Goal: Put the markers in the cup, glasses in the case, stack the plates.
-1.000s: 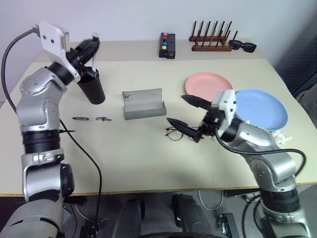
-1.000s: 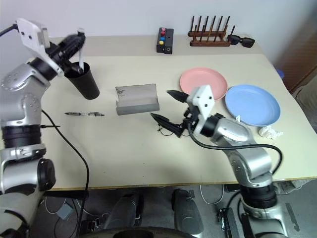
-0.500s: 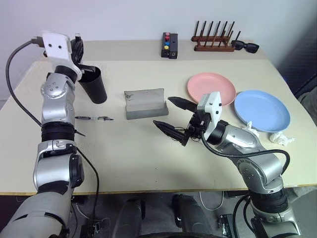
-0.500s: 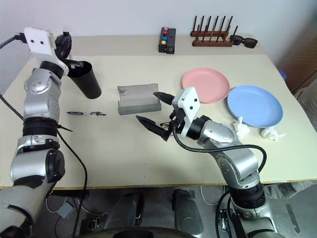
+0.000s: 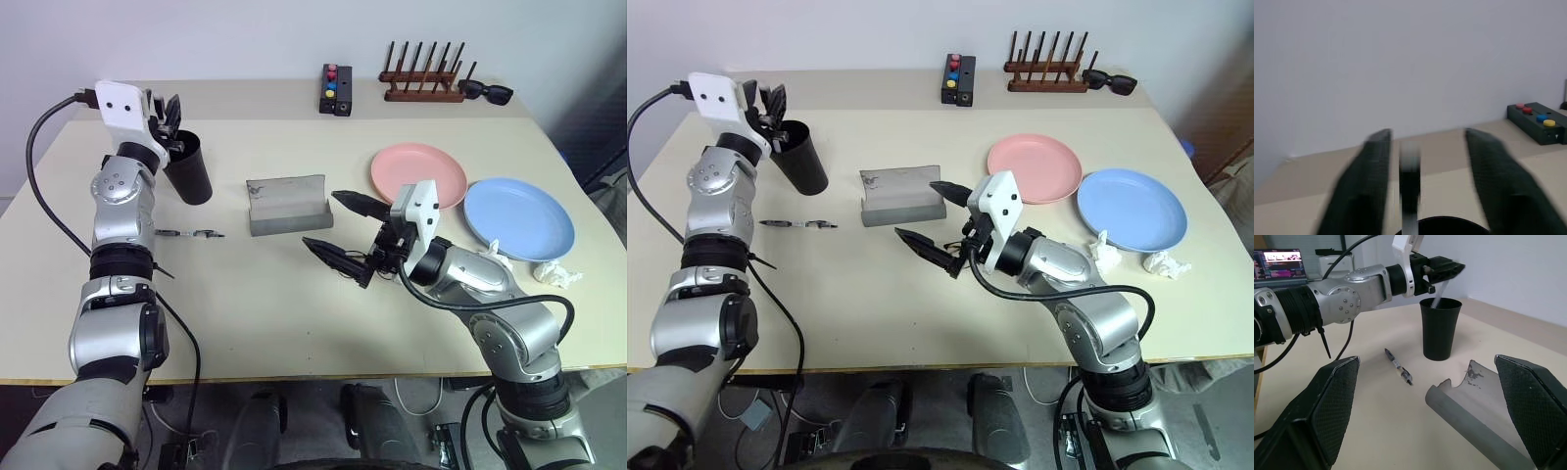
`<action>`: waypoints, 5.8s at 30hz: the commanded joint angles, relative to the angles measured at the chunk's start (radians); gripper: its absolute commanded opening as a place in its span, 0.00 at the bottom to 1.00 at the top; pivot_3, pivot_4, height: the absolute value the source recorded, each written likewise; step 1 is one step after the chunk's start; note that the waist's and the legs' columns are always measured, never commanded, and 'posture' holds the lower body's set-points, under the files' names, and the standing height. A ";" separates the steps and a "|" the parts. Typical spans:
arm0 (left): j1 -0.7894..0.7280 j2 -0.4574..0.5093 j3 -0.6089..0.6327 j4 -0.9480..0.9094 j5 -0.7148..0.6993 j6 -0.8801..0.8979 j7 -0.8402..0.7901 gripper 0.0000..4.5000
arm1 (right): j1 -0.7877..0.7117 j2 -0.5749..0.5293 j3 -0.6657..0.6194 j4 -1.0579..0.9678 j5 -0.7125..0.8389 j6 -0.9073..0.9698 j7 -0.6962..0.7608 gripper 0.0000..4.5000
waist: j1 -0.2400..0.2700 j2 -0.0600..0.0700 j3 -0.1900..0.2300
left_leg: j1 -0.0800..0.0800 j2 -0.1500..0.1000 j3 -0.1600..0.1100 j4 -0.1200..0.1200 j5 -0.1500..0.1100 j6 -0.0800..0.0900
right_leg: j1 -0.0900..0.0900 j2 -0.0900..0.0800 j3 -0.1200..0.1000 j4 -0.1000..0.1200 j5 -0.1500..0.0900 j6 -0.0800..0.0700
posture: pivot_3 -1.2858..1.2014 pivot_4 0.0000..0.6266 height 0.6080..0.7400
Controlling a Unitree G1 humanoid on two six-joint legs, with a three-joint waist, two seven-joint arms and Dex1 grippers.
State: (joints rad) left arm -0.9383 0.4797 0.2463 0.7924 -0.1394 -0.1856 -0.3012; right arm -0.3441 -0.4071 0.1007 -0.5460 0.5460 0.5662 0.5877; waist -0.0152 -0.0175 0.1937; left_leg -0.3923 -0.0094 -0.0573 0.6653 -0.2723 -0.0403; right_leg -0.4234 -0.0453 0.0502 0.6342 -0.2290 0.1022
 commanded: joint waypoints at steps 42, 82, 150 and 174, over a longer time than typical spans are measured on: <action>-0.018 0.369 -0.597 0.061 0.338 0.173 -0.987 0.98 | -0.023 -0.002 0.006 -0.019 -0.002 -0.004 0.022 1.00 | -0.023 0.000 0.000 | 0.000 0.002 0.000 -0.001 0.000 0.000 | -0.001 0.002 0.000 0.000 -0.001 -0.001 | 0.52 0.24 0.96; -0.182 0.209 -0.007 -0.131 -0.038 0.300 -0.362 0.02 | -0.041 -0.012 0.001 -0.010 0.001 0.007 0.057 1.00 | -0.027 -0.001 0.001 | 0.000 0.002 -0.001 -0.001 0.000 0.000 | -0.002 0.002 0.000 0.003 -0.001 -0.001 | 0.52 0.24 0.96; 0.270 0.204 -0.454 -0.615 -0.064 0.570 -0.732 1.00 | 0.041 -0.161 -0.103 0.002 -0.064 -0.023 0.067 1.00 | -0.002 -0.001 0.001 | 0.000 0.001 0.001 0.000 0.000 0.000 | -0.001 0.002 0.001 0.000 -0.001 -0.001 | 0.52 0.24 0.96; 0.122 0.129 -0.530 -0.382 0.108 0.465 -0.849 0.26 | 0.078 -0.120 -0.065 -0.042 -0.072 -0.027 0.003 1.00 | -0.005 -0.001 0.001 | -0.001 0.002 0.001 0.000 0.000 0.000 | -0.001 0.002 0.001 0.000 -0.001 -0.001 | 0.52 0.24 0.96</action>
State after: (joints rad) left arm -0.8221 0.5735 -0.3299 0.4767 -0.0133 0.2881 -1.1248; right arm -0.2495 -0.5308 0.0378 -0.5574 0.4744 0.5590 0.5869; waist -0.0199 -0.0187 0.1946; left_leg -0.3929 -0.0077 -0.0568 0.6650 -0.2723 -0.0401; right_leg -0.4245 -0.0436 0.0510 0.6341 -0.2297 0.1013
